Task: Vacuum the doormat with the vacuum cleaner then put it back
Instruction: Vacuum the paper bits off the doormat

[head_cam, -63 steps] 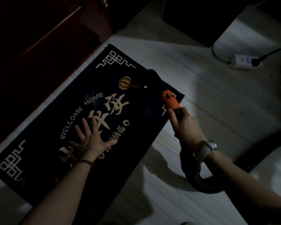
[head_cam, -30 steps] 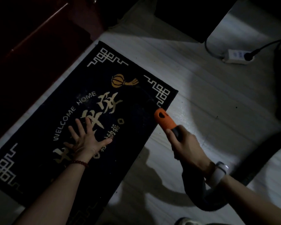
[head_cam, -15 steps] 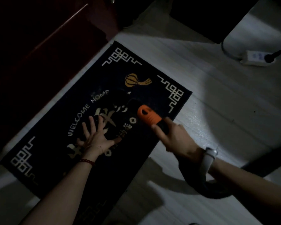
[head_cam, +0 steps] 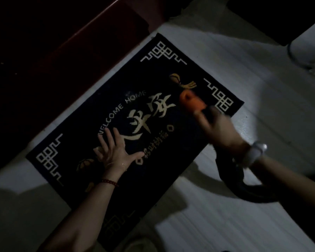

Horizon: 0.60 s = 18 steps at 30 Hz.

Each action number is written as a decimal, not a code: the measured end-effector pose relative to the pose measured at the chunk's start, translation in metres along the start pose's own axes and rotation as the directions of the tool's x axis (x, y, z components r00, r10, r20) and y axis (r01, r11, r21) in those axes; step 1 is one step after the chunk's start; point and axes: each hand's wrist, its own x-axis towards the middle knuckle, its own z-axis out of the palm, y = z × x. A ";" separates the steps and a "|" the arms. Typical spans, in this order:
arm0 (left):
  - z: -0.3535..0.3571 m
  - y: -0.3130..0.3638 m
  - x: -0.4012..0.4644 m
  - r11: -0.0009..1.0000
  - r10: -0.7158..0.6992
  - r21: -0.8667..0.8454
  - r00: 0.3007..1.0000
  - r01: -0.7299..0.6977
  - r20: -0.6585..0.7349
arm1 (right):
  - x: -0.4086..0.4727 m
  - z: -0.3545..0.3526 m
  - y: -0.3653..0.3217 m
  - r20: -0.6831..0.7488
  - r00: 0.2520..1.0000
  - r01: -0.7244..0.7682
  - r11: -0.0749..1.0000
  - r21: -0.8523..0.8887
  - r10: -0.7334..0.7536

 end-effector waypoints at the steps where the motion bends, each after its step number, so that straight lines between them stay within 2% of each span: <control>1: 0.000 0.000 0.000 1.000 0.002 0.002 1.000 -0.002 0.001 | 0.015 -0.005 -0.002 -0.077 0.997 -0.019 1.000 0.005 0.019; 2: 0.000 0.001 -0.001 1.000 0.002 0.008 1.000 -0.002 -0.007 | 0.022 -0.002 -0.006 -0.093 0.996 -0.010 1.000 0.000 0.010; 3: 0.000 0.001 -0.001 1.000 0.001 0.011 1.000 -0.001 -0.018 | 0.019 0.006 -0.013 -0.046 0.998 0.030 1.000 -0.005 -0.030; 6: 0.000 0.001 -0.002 1.000 -0.002 -0.009 1.000 0.002 -0.027 | -0.024 0.047 -0.030 0.277 0.951 0.200 0.959 -0.200 -0.141; 7: 0.000 0.000 -0.002 1.000 0.000 -0.012 1.000 0.000 -0.029 | -0.035 0.052 -0.032 0.321 0.937 0.223 0.945 -0.241 -0.140; 8: 0.001 -0.001 -0.002 1.000 -0.002 -0.015 1.000 0.002 -0.031 | -0.035 0.049 -0.031 0.313 0.942 0.203 0.949 -0.240 -0.122; 10: 0.000 -0.003 0.001 1.000 0.001 -0.011 1.000 -0.001 -0.028 | -0.018 0.031 -0.026 0.258 0.963 0.104 0.989 -0.103 -0.074; 12: 0.000 -0.004 0.002 1.000 0.009 -0.004 1.000 -0.009 -0.010 | 0.002 0.016 -0.023 0.188 0.980 0.065 0.998 -0.022 -0.059; 18: -0.004 -0.009 0.003 1.000 0.024 -0.015 1.000 -0.024 0.015 | 0.010 0.021 -0.021 0.060 0.998 0.028 1.000 0.005 -0.028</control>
